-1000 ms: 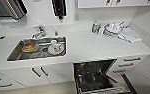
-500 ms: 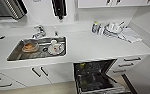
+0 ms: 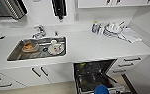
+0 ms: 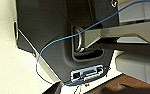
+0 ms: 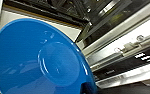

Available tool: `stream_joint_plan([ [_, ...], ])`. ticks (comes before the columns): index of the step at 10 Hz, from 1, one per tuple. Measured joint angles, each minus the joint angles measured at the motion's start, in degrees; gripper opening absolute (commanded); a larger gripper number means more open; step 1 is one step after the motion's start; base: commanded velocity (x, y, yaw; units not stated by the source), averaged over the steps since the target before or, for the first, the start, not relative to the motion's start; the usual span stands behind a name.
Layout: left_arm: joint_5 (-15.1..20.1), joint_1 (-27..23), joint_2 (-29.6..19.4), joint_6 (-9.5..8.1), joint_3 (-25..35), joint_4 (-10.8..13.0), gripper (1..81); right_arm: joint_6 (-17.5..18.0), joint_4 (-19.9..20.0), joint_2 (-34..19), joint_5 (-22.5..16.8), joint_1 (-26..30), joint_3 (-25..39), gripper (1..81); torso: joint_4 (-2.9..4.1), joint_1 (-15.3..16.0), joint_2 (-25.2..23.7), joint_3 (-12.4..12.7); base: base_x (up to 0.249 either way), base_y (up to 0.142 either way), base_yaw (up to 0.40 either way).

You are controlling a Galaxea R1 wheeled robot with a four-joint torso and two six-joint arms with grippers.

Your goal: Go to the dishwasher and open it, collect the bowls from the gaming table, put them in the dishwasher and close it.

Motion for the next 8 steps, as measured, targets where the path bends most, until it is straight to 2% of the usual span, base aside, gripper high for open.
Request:
stream_joint_plan([
  [2,-0.22,1.44,3.75,-0.02,-4.44,1.13,81.1,0.04,1.73,0.02,-3.33,4.69,0.8,1.0,0.0,0.0,0.0,0.0,0.0,0.0,0.0],
  [5,-0.26,2.89,4.61,-0.02,-5.68,1.71,81.1,0.26,3.13,2.86,-5.96,10.12,-0.44,1.0,0.0,0.0,0.0,0.0,0.0,0.0,0.0],
  [8,-0.26,3.04,4.89,-0.02,-6.13,1.68,81.1,0.33,3.41,9.18,-9.06,12.25,-9.75,1.0,0.0,0.0,0.0,0.0,0.0,0.0,0.0],
])
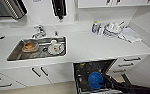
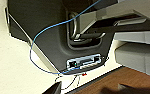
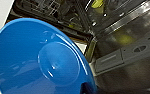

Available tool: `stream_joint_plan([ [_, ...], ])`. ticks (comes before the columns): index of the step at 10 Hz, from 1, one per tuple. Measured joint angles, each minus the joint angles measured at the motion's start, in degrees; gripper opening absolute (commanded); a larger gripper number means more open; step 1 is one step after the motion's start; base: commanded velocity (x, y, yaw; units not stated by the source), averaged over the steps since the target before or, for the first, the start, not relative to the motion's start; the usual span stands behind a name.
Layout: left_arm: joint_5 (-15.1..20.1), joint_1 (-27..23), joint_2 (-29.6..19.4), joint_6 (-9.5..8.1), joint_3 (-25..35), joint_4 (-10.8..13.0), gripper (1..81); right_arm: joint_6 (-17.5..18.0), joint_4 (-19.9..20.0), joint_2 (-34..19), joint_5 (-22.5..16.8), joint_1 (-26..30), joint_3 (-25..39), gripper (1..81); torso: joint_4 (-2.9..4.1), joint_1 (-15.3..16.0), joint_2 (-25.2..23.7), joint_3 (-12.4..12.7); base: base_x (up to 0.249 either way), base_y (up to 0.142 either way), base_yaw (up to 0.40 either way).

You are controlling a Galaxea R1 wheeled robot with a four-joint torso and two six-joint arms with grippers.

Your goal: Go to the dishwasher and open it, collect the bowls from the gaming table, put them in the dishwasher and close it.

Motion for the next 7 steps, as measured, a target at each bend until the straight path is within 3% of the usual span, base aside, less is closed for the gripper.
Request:
stream_joint_plan([
  [3,0.11,0.05,0.57,0.0,-0.18,0.0,81.1,-0.02,0.16,7.46,-1.01,2.19,-5.55,1.0,0.0,0.0,0.0,0.0,0.0,0.0,0.0],
  [7,0.12,0.16,0.63,-0.01,-0.88,-0.02,81.1,0.04,1.13,8.84,-1.65,5.86,-10.9,1.0,0.0,0.02,0.0,0.0,0.0,0.0,0.0],
])
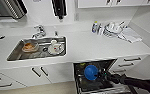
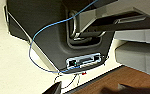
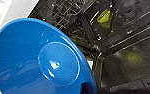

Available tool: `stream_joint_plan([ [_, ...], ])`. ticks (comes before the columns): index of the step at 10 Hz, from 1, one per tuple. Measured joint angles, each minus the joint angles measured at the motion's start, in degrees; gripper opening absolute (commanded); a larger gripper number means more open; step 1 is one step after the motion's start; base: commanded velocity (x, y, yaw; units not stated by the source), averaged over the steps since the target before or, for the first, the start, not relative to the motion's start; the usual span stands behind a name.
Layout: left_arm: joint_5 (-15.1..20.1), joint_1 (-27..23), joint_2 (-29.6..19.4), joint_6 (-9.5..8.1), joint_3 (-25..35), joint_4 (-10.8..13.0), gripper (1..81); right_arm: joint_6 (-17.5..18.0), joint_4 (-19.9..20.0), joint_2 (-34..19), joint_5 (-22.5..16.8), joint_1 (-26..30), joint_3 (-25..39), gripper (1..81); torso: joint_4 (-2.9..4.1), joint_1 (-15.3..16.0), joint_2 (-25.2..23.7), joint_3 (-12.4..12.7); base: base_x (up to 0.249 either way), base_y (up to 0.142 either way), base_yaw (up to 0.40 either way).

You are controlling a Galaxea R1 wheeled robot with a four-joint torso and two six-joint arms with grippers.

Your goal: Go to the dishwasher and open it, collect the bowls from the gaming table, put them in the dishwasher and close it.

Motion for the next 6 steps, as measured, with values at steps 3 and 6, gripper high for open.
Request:
stream_joint_plan([
  [3,-0.06,0.0,0.02,0.0,-0.05,0.0,81.1,0.0,0.93,-0.24,0.16,0.24,-0.52,81.1,0.0,0.0,0.0,0.0,0.0,0.0,0.0],
  [6,-0.26,0.0,0.05,0.01,-0.05,0.0,81.1,0.0,1.12,-1.4,0.22,0.24,0.91,81.1,0.0,0.0,0.0,0.0,0.0,0.0,0.0],
])
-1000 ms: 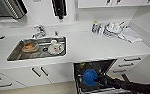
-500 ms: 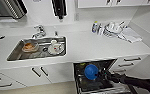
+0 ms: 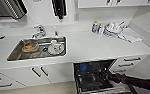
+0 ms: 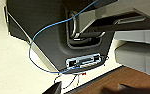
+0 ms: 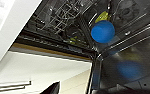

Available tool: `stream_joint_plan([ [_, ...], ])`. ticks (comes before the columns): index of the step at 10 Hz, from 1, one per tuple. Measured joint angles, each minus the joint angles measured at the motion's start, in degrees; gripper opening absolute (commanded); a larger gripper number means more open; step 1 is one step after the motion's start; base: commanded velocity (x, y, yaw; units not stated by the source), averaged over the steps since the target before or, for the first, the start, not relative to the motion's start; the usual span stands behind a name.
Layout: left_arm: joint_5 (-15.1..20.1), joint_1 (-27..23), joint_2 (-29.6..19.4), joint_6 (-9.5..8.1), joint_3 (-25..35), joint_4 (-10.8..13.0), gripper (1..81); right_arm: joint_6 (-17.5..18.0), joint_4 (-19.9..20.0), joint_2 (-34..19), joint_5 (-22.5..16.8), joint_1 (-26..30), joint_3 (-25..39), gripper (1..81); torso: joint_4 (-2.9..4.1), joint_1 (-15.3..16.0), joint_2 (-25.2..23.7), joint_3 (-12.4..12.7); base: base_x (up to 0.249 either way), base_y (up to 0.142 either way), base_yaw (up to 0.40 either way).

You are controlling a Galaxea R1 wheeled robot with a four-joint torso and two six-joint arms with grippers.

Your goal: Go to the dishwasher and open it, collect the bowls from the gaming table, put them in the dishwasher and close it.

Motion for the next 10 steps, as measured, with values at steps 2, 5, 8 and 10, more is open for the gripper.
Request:
stream_joint_plan([
  [2,0.0,0.0,0.0,-0.01,0.0,0.02,81.1,0.02,0.04,-0.8,0.02,0.0,1.05,81.1,0.0,0.0,0.0,0.0,0.0,0.0,0.0],
  [5,-0.06,0.0,0.0,-0.01,0.0,0.02,81.1,0.02,0.26,-2.45,0.05,-0.27,4.44,81.1,0.0,0.0,0.0,0.0,0.0,0.0,0.0],
  [8,-0.06,-0.05,0.67,0.0,0.0,0.02,81.1,-0.28,0.26,-6.73,-1.22,-5.53,9.29,81.1,0.0,0.0,0.0,0.0,0.0,0.0,0.0],
  [10,-0.11,-0.02,0.74,0.0,-0.39,0.02,81.1,-0.66,0.2,-9.23,-1.49,-11.57,11.78,81.1,0.0,0.0,0.0,0.0,0.0,0.0,0.0],
])
